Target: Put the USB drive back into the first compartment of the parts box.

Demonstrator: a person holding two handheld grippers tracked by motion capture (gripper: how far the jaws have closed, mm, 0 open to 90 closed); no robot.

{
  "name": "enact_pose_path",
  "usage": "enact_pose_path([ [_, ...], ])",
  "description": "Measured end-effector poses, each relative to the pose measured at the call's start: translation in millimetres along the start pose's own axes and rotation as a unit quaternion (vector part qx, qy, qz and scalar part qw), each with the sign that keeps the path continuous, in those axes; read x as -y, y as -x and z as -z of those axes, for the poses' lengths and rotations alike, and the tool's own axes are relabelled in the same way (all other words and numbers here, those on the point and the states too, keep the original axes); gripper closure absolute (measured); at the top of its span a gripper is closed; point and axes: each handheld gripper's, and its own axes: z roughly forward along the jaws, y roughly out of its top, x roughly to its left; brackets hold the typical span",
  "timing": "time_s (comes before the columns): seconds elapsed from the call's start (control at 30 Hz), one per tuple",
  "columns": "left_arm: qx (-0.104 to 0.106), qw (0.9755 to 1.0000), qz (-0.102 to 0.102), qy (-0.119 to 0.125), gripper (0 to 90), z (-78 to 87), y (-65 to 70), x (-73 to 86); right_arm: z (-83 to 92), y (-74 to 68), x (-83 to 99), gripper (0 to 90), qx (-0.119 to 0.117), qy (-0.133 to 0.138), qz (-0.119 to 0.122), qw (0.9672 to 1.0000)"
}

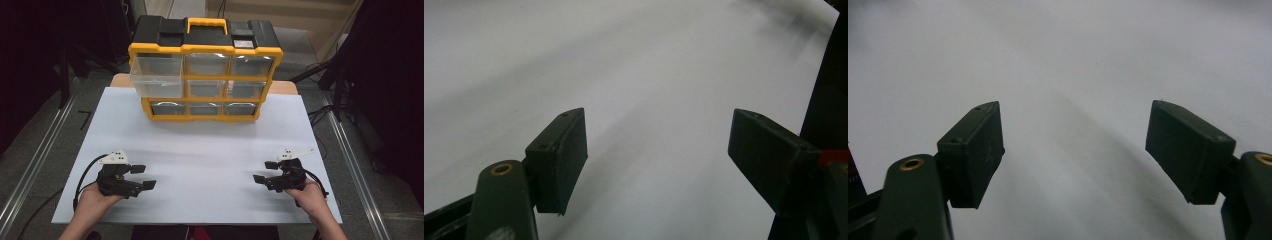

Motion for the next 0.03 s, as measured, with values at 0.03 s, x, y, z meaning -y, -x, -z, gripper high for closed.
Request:
enact_pose_path([
  [0.03, -0.002, 1.0000, 0.000, -0.002, 24.6, -0.5, -0.2, 0.2, -0.5, -0.1, 0.0, 21.3, 0.000, -0.001, -0.001, 1.0000],
])
